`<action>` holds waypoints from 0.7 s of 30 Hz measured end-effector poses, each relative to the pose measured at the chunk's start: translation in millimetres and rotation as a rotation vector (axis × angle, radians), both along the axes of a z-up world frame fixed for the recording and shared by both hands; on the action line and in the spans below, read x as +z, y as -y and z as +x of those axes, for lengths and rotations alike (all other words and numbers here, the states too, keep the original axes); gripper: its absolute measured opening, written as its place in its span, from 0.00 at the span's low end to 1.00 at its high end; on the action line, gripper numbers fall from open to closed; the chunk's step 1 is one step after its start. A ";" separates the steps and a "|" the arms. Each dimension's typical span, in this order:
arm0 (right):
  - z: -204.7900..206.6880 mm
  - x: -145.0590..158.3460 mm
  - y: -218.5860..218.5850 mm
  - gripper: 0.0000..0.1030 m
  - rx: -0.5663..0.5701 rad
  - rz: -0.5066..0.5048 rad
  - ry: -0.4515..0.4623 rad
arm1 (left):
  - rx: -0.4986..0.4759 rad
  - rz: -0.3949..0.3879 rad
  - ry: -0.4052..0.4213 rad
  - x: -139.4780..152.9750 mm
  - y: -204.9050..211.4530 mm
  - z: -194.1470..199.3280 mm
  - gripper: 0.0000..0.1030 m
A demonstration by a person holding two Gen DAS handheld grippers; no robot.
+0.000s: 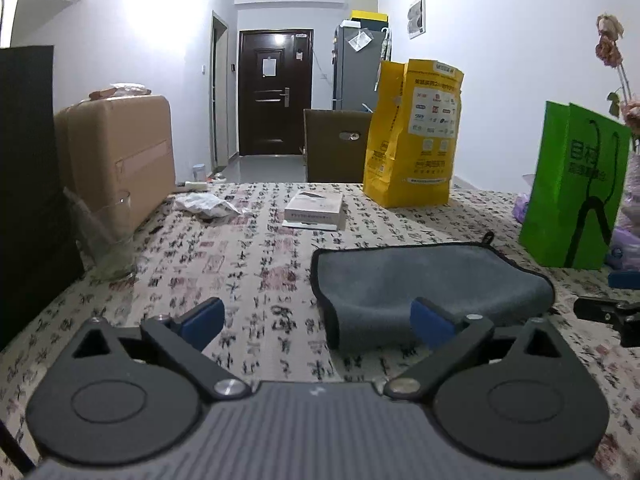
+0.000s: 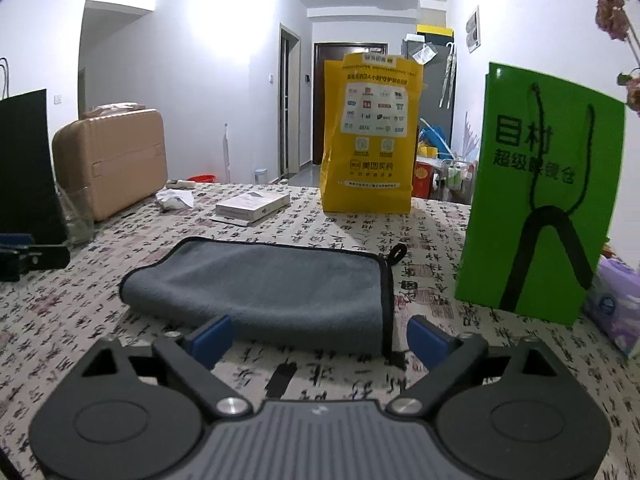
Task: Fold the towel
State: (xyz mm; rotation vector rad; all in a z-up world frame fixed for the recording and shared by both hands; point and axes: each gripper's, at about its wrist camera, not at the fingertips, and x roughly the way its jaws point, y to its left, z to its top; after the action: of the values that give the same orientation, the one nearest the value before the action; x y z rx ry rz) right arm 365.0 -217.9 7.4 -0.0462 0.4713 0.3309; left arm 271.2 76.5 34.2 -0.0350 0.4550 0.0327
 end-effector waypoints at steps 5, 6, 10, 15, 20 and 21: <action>-29.4 2.4 -0.4 0.93 0.004 0.001 0.008 | 0.002 -0.019 0.012 1.5 0.9 -29.3 1.00; -35.4 2.3 0.1 0.93 0.004 0.002 0.010 | 0.000 -0.020 0.016 1.7 1.8 -35.7 1.00; -59.0 0.6 5.0 0.96 0.000 0.026 0.008 | 0.000 -0.036 0.018 -0.2 5.7 -60.1 1.00; -86.9 -3.2 7.2 0.96 0.014 0.031 0.003 | 0.003 -0.052 0.019 -4.4 10.9 -86.6 1.00; -114.7 -1.8 4.7 0.96 0.028 0.030 0.016 | -0.003 -0.046 0.028 -5.6 17.5 -111.9 1.00; -119.1 -1.3 4.2 0.96 0.030 0.032 0.019 | -0.005 -0.040 0.032 -5.1 19.2 -117.0 1.00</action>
State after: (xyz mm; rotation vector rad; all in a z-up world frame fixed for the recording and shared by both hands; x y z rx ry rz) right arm 245.9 -222.1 6.0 -0.0257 0.4466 0.3674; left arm 154.1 57.3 29.1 -0.0737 0.4235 0.0184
